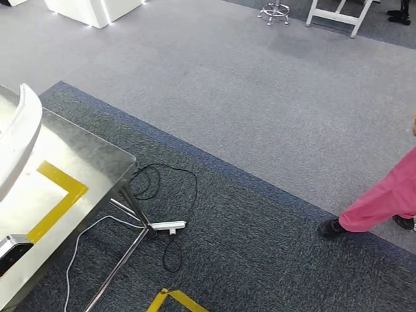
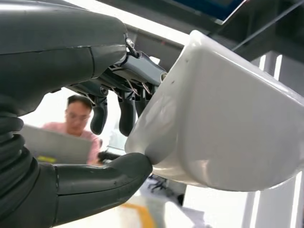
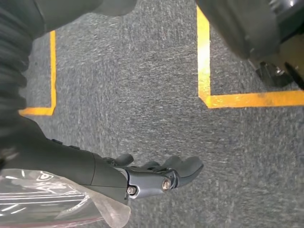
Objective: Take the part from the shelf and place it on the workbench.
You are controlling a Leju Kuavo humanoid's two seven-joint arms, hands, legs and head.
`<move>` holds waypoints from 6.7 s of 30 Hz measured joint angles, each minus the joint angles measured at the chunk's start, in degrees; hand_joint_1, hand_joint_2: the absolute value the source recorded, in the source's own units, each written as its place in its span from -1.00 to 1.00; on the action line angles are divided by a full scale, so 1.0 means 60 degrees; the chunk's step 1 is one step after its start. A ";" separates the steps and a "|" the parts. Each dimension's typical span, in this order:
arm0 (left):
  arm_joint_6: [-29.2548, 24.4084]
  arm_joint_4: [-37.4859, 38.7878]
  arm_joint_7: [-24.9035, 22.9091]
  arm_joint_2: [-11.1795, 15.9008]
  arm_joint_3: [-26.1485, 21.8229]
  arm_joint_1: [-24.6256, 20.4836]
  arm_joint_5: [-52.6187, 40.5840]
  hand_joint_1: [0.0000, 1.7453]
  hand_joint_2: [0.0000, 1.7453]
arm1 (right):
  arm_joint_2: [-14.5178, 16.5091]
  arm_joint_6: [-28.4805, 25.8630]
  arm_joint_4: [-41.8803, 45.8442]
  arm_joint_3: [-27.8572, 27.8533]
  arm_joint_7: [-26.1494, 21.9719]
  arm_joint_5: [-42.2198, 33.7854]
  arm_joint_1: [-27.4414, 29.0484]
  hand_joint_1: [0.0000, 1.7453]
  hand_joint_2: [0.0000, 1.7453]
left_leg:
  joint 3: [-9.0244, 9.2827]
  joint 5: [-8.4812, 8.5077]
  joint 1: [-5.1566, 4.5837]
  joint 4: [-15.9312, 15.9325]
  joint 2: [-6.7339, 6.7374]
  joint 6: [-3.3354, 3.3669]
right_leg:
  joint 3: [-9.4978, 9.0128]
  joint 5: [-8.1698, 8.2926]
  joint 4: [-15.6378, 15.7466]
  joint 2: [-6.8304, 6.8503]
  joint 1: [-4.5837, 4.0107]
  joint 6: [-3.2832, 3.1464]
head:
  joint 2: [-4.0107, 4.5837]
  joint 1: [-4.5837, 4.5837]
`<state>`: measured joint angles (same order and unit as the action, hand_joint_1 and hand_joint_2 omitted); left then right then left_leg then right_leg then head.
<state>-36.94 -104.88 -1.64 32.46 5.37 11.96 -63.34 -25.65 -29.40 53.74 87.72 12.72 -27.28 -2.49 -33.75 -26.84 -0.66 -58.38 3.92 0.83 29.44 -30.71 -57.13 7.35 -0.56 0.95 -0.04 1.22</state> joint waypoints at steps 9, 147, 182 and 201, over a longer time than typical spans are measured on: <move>0.0083 0.0013 -0.0013 -0.0048 0.0238 -0.0183 -0.0012 0.34 1.00 | -0.0053 -0.0043 0.0060 -0.0050 0.0015 -0.0021 0.0091 -1.00 1.00 | 0.0111 0.0041 0.0122 0.0107 -0.1148 0.0212 | 0.1472 -0.0632 -0.2439 -0.1250 0.0106 0.0170 | 0.0003 0.0081; 0.2979 0.5739 -0.1837 -0.0082 0.4103 -0.4557 -0.1503 0.34 1.00 | -0.0216 0.0516 0.0191 -0.0197 -0.0191 -0.1206 0.0327 -1.00 1.00 | 0.0018 0.0075 0.0160 0.0114 -0.1410 -0.0145 | 0.0394 0.0248 -0.0098 -0.1686 0.0211 -0.0021 | 0.0002 0.0065; 0.1314 0.5643 -0.0340 -0.0147 0.3409 -0.4294 0.0016 -1.00 -1.00 | -0.0216 0.0699 0.0213 0.0265 -0.0597 -0.1437 0.0159 -1.00 -1.00 | 0.0020 0.0076 0.0159 0.0112 -0.1410 -0.0145 | 0.0391 0.0249 -0.0096 -0.1683 0.0214 -0.0020 | 0.0004 0.0065; 0.0043 0.4524 0.1068 -0.0823 0.2716 -0.4571 0.2789 -1.00 -1.00 | -0.0304 0.0581 0.0280 0.0289 -0.0679 -0.1429 0.0204 -1.00 -1.00 | 0.0020 0.0075 0.0158 0.0109 -0.1410 -0.0144 | 0.0389 0.0250 -0.0096 -0.1684 0.0216 -0.0018 | 0.0003 0.0065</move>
<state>-36.68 -77.73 4.77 27.52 21.67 -15.47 -46.61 -27.48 -25.91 55.42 89.45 8.64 -35.86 -1.27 -33.63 -26.39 0.29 -57.72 -4.54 -0.04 31.78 -29.21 -57.71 -2.75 0.73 0.85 -0.03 1.61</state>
